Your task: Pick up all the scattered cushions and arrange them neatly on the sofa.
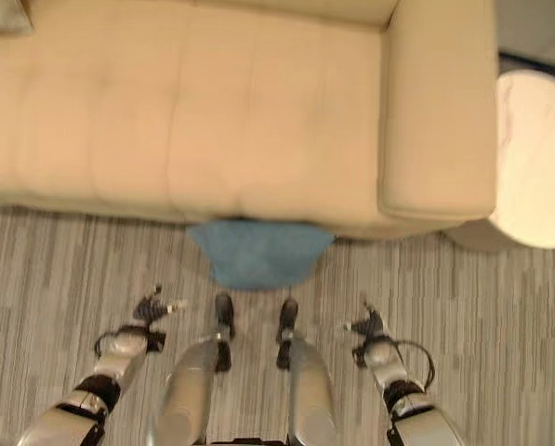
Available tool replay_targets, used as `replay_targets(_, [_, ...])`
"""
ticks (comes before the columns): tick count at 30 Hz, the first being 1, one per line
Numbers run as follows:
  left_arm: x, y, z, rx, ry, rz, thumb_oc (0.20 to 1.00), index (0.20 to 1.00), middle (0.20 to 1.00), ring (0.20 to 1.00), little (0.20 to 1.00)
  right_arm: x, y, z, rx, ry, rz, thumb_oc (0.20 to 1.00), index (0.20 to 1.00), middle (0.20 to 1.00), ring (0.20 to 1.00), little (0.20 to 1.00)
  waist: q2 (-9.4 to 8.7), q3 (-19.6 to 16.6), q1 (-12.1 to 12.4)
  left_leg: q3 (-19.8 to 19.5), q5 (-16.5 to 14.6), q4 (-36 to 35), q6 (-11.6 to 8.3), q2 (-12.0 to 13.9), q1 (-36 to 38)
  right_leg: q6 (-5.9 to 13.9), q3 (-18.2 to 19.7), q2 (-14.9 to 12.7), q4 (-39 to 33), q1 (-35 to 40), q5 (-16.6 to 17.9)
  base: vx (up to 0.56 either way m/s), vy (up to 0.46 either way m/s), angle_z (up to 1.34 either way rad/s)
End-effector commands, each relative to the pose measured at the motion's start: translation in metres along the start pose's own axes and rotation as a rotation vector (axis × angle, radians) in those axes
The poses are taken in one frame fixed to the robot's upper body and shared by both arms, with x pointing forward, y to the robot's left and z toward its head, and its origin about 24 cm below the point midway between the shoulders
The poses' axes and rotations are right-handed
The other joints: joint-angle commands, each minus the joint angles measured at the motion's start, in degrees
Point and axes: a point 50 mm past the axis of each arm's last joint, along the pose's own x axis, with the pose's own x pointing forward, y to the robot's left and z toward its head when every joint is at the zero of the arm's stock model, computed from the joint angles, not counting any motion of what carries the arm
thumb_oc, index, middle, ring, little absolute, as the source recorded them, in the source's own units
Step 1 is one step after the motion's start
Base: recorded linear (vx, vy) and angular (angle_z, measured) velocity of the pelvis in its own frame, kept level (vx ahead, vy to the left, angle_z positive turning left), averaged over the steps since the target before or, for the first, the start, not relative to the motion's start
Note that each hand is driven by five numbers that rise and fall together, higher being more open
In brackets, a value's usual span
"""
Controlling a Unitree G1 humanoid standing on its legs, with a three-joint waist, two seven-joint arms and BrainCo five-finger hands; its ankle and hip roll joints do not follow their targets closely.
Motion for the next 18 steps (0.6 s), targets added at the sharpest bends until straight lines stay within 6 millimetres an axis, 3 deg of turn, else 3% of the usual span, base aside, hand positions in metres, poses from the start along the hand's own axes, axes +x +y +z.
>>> replay_targets(1, [-0.007, -0.002, -0.011, -0.093, -0.003, 0.045, 1.0, 1.0, 1.0, 1.0, 1.0, -0.006, -0.016, -0.015, 0.048, -0.002, -0.087, 1.0, 1.0, 1.0, 1.0, 1.0, 1.12, -7.25, -0.78, -3.92, -4.14, 3.97, -4.0, 1.13, -5.22, 3.84, -2.3, -1.9, -1.2, -2.14, -0.37, -0.2, -0.033, 0.0])
replay_targets(2, [0.0, -0.003, 0.013, -0.117, -0.076, 0.05, 1.0, 1.0, 1.0, 1.0, 1.0, 0.002, -0.026, 0.01, 0.09, -0.076, -0.129, 1.0, 1.0, 1.0, 1.0, 1.0, 1.47, -6.72, -1.14, -4.06, -4.33, 6.68, -4.02, 1.92, -10.17, 3.66, -2.23, -2.27, 1.89, -7.24, -0.9, -0.12, -0.028, 0.07])
replay_targets(5, [0.009, -0.003, 0.051, -0.131, -0.186, 0.057, 1.0, 1.0, 1.0, 1.0, 1.0, 0.009, -0.043, 0.051, 0.152, -0.196, -0.192, 1.0, 1.0, 1.0, 1.0, 1.0, 2.11, -6.79, -1.79, -4.53, -4.93, 11.35, -4.0, 2.93, -18.43, 3.34, -1.8, -2.93, 6.84, -15.32, -1.89, -0.09, -0.012, 0.05])
replay_targets(6, [0.011, -0.006, 0.078, -0.163, -0.264, 0.064, 1.0, 1.0, 1.0, 1.0, 1.0, 0.011, -0.052, 0.081, 0.211, -0.287, -0.236, 1.0, 1.0, 1.0, 1.0, 1.0, 2.71, -6.67, -2.3, -4.99, -5.23, 13.94, -3.91, 3.58, -24.42, 3.25, -1.14, -3.38, 10.56, -21.72, -2.56, -0.05, 0.0, 0.0])
replay_targets(10, [0.013, -0.013, 0.099, -0.181, -0.315, 0.069, 1.0, 1.0, 1.0, 1.0, 1.0, 0.011, -0.055, 0.106, 0.268, -0.35, -0.262, 1.0, 1.0, 1.0, 1.0, 1.0, 3.28, -7.55, -2.84, -5.43, -5.77, 17.26, -3.74, 3.9, -31.78, 3.01, -0.14, -3.67, 14.44, -29.06, -3.34, 0.01, -0.003, -0.11])
replay_targets(12, [0.013, -0.018, 0.117, -0.178, -0.363, 0.064, 1.0, 1.0, 1.0, 1.0, 1.0, 0.008, -0.059, 0.129, 0.327, -0.426, -0.276, 1.0, 1.0, 1.0, 1.0, 1.0, 3.59, -8.05, -3.3, -5.65, -6.04, 19.34, -3.34, 3.63, -36.78, 2.97, 0.37, -3.78, 17.17, -34.42, -3.82, 0.0, 0.0, 0.0])
replay_targets(18, [0.011, -0.018, 0.152, -0.163, -0.465, 0.059, 1.0, 1.0, 1.0, 1.0, 1.0, 0.001, -0.063, 0.164, 0.368, -0.556, -0.265, 1.0, 1.0, 1.0, 1.0, 1.0, 4.03, -7.85, -4.04, -5.63, -6.02, 22.65, -2.79, 3.36, -44.25, 3.32, 1.53, -4.16, 20.56, -41.98, -3.8, 0.0, -0.001, 0.01])
